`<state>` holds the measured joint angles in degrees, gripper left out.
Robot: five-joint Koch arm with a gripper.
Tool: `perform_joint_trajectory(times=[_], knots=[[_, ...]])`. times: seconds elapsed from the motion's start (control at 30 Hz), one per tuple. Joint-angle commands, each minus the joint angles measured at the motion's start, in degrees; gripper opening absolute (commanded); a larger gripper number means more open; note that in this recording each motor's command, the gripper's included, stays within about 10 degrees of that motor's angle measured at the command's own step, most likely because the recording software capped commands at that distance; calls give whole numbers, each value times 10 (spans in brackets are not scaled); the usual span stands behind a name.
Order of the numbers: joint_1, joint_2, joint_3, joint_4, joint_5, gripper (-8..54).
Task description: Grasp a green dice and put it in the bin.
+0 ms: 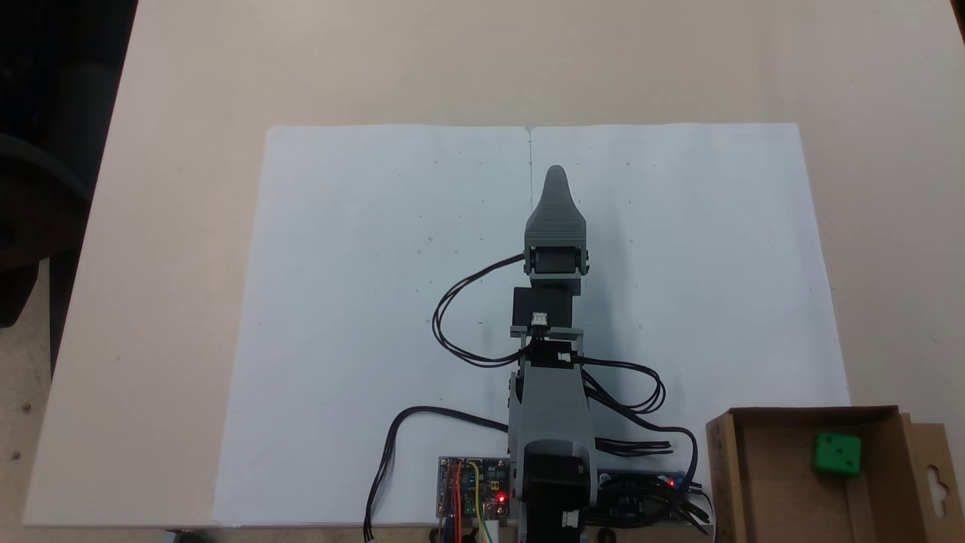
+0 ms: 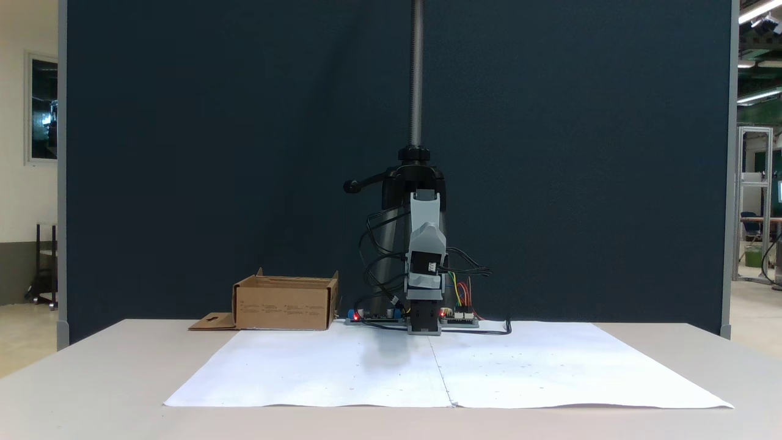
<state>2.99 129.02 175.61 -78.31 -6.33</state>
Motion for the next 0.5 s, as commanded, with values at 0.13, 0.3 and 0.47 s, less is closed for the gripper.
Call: perform_joint_trajectory(times=[0.13, 0.3, 0.47], knots=[[0, 68, 37, -60, 13, 450], [5, 66, 37, -58, 14, 447], [2, 66, 37, -57, 15, 448]])
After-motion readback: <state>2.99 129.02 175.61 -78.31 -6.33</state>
